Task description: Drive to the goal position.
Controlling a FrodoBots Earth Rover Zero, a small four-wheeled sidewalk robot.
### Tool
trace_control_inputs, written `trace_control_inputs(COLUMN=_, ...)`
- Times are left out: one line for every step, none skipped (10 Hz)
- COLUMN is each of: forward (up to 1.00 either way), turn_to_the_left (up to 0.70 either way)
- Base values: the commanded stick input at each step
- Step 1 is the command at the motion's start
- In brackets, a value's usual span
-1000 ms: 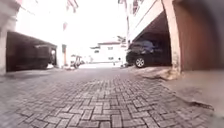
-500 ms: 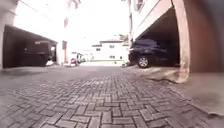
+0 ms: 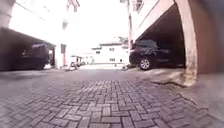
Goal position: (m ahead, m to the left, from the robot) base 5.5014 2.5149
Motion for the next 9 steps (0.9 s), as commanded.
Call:
trace_control_inputs(forward=0.7, turn_to_the_left=0.0)
trace_control_inputs(forward=0.7, turn_to_the_left=0.0)
trace_control_inputs(forward=0.7, turn_to_the_left=0.0)
trace_control_inputs(forward=0.7, turn_to_the_left=0.0)
trace_control_inputs(forward=0.7, turn_to_the_left=0.0)
trace_control_inputs(forward=0.7, turn_to_the_left=0.0)
trace_control_inputs(forward=0.7, turn_to_the_left=0.0)
trace_control_inputs(forward=0.7, turn_to_the_left=0.0)
trace_control_inputs(forward=0.7, turn_to_the_left=0.0)
